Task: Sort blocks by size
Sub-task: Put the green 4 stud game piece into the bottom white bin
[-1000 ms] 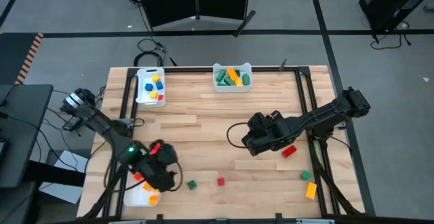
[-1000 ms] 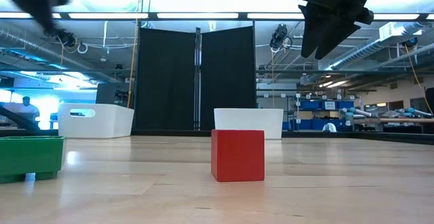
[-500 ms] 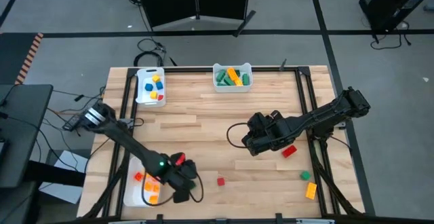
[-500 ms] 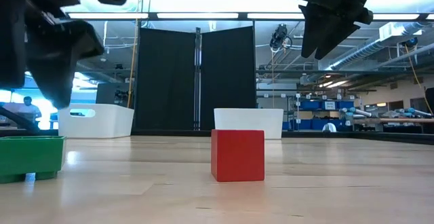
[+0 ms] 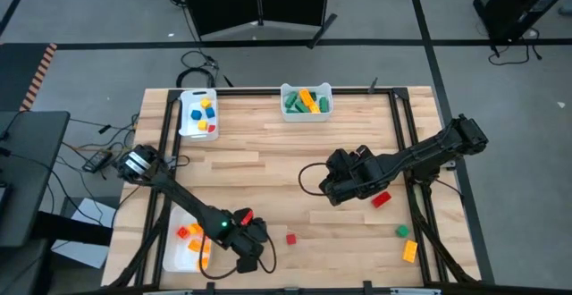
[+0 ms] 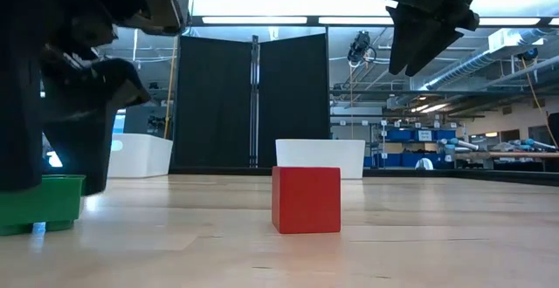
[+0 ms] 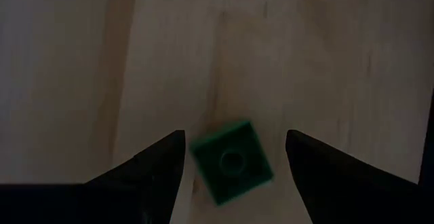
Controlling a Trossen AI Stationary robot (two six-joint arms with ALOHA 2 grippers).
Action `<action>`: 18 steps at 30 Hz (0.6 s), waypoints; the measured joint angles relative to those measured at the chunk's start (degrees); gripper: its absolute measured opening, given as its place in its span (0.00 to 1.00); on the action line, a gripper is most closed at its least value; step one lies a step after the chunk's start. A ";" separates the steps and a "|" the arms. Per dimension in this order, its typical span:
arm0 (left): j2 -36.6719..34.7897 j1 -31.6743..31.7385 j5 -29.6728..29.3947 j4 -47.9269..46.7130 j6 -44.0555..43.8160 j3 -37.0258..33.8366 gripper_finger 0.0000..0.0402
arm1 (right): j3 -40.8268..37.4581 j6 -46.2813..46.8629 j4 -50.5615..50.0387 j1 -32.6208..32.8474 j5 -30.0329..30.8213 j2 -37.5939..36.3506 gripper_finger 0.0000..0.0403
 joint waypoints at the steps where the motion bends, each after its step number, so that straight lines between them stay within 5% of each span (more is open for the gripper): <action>1: 0.43 0.08 -0.02 0.55 0.02 0.02 0.66 | 0.00 0.00 0.00 0.12 -0.01 0.00 0.56; 18: 2.23 0.61 0.85 -2.47 0.50 -0.26 0.60 | 0.00 -1.41 -0.27 1.70 0.39 0.00 0.56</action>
